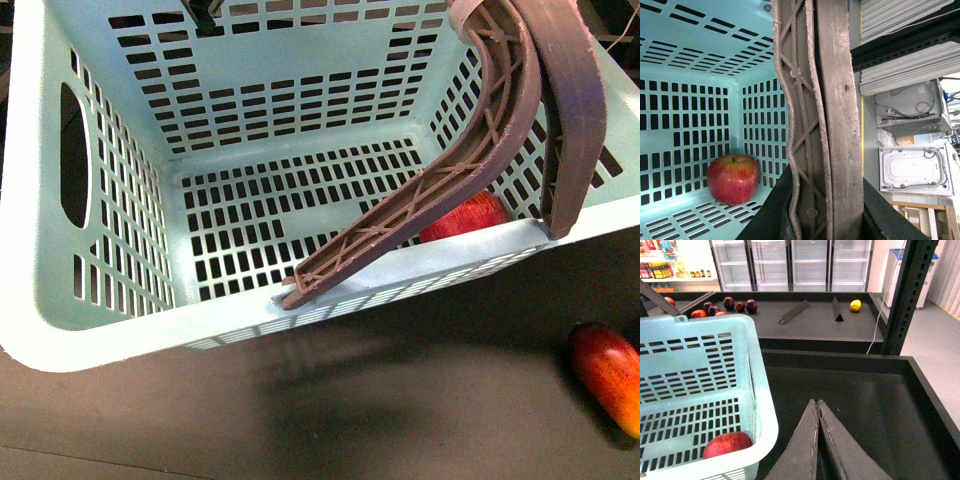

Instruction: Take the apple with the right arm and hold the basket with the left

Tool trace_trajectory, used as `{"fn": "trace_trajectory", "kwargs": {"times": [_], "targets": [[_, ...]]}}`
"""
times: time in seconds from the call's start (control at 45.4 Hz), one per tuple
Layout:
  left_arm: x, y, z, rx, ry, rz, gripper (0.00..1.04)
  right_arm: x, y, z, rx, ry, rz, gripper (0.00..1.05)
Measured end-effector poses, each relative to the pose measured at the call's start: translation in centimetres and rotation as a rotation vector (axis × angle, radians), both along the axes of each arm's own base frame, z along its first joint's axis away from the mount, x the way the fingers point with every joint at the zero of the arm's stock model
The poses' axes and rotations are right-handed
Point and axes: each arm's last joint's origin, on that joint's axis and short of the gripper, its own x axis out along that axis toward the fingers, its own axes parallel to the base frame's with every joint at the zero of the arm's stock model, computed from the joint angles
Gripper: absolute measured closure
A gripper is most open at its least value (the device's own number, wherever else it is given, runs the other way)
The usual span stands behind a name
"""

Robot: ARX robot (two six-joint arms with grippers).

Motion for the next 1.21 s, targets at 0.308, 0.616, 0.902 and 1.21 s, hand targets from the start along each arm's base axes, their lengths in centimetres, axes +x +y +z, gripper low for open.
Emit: {"fn": "trace_trajectory", "kwargs": {"times": [0.308, 0.616, 0.902, 1.21], "targets": [[0.0, 0.0, 0.0, 0.000, 0.000, -0.001, 0.86, -0.8, 0.0, 0.1, 0.000, -0.003, 0.000, 1.03], [0.0, 0.0, 0.0, 0.000, 0.000, 0.000, 0.86, -1.4, 0.0, 0.0, 0.000, -0.003, 0.000, 1.03], [0.0, 0.0, 0.0, 0.000, 0.000, 0.000, 0.86, -2.6, 0.0, -0.3, 0.000, 0.005, 0.000, 1.03], [0.0, 0.0, 0.0, 0.000, 0.000, 0.000, 0.86, -2.7, 0.0, -0.3, 0.000, 0.003, 0.000, 0.94]]}}
